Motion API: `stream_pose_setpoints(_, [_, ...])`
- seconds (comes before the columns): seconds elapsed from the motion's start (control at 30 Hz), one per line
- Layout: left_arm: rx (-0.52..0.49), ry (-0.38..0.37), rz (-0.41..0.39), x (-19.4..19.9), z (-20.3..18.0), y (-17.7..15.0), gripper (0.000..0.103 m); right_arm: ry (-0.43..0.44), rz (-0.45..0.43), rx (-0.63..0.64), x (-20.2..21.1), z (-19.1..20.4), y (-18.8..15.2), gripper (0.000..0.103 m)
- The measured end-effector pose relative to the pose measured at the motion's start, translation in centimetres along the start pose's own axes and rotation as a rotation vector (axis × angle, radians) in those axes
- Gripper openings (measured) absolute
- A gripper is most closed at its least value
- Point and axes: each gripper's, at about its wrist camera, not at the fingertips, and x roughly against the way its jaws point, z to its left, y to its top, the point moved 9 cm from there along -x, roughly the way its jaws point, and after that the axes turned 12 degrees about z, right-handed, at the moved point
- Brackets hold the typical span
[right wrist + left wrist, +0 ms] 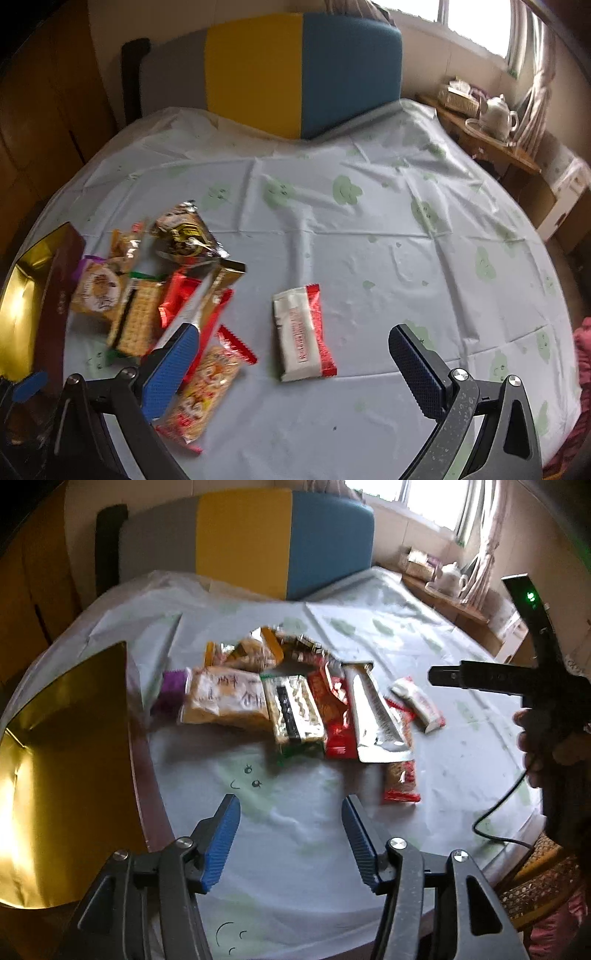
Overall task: Organize snacks
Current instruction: 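Move the left tool toward the snack pile, then grasp the clear peanut snack bag with the left tool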
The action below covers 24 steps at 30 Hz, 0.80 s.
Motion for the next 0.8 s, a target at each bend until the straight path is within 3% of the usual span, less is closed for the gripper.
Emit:
stream_pose_setpoints(0.1, [-0.011,-0.019,0.033,-0.6,-0.4,0.6,0.053,0.063,0.060,-0.037,-1.0,-0.1,-0.5,0.103])
stream_pose_setpoints(0.2, [0.022,-0.066,0.055,-0.4,0.2,2.3,0.053,0.094,0.056,-0.055,-0.6,-0.3,-0.5,0.103])
stream_pose_setpoints(0.3, [0.019,-0.015,0.057,0.3,1.4,4.4,0.046,0.160,0.051,-0.082,-0.1,-0.1,-0.4,0.103])
stream_pose_setpoints(0.43, [0.022,0.038,0.125,-0.9,3.1,7.0,0.047,0.201,0.032,-0.092,0.9,0.2,-0.2,0.103])
stream_pose_setpoints(0.57, [0.075,0.046,0.158,-1.9,5.0,10.3,0.047,0.281,-0.001,-0.098,2.5,0.9,0.2,0.103])
stream_pose_setpoints(0.7, [-0.097,0.098,0.130,-2.8,3.9,14.0,0.047,0.334,-0.025,-0.125,3.6,0.5,0.3,0.103])
stream_pose_setpoints(0.8, [-0.263,0.167,0.126,-4.2,2.2,15.2,0.056,0.376,-0.023,-0.144,4.0,0.4,0.2,0.103])
